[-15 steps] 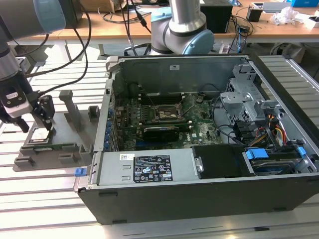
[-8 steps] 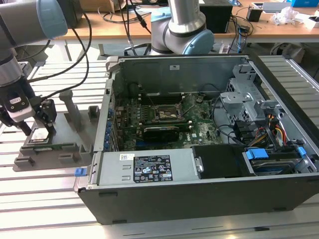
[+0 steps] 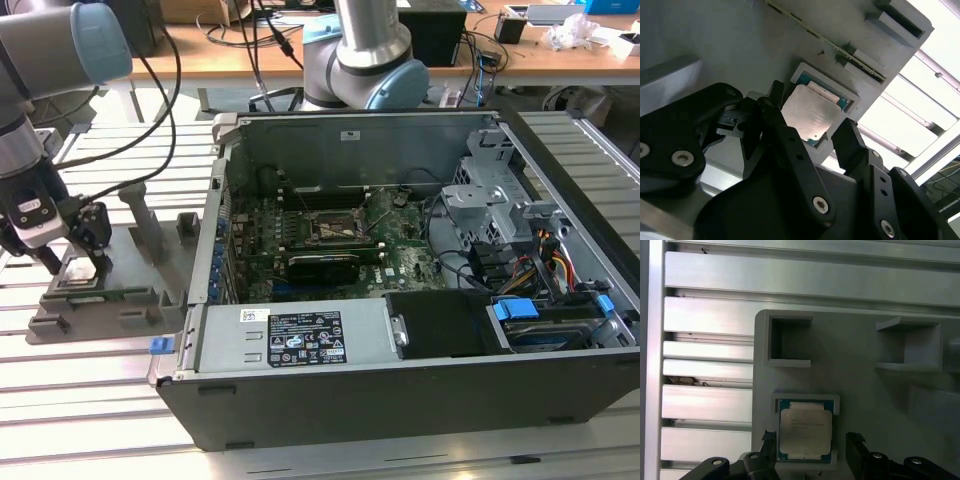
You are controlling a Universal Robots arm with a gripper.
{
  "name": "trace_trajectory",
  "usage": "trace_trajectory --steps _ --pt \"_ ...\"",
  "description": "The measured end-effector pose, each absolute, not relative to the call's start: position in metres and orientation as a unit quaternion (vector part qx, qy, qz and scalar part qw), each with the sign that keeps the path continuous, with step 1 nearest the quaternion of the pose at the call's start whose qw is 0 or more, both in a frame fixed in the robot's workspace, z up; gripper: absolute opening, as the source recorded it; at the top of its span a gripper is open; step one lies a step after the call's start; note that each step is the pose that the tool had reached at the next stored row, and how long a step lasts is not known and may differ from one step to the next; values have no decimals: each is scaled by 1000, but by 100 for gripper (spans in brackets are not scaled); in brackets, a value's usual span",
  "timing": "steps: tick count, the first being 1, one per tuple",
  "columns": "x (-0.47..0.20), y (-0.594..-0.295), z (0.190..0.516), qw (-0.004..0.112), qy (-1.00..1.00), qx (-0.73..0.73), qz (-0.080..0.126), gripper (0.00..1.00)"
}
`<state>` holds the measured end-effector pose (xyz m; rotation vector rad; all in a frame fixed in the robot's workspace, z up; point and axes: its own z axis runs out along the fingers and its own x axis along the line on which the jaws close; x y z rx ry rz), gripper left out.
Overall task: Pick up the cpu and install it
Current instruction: 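Pick up the cpu and move it towards the insertion slot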
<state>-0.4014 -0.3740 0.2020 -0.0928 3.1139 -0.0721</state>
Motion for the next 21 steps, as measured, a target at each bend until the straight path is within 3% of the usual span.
trace_trajectory --steps 15,17,21 --pt "-406 -367 188 13 999 -30 -23 66" --pt "-406 -367 188 13 999 -30 -23 58" --pt "-406 -367 188 13 999 -30 -23 55"
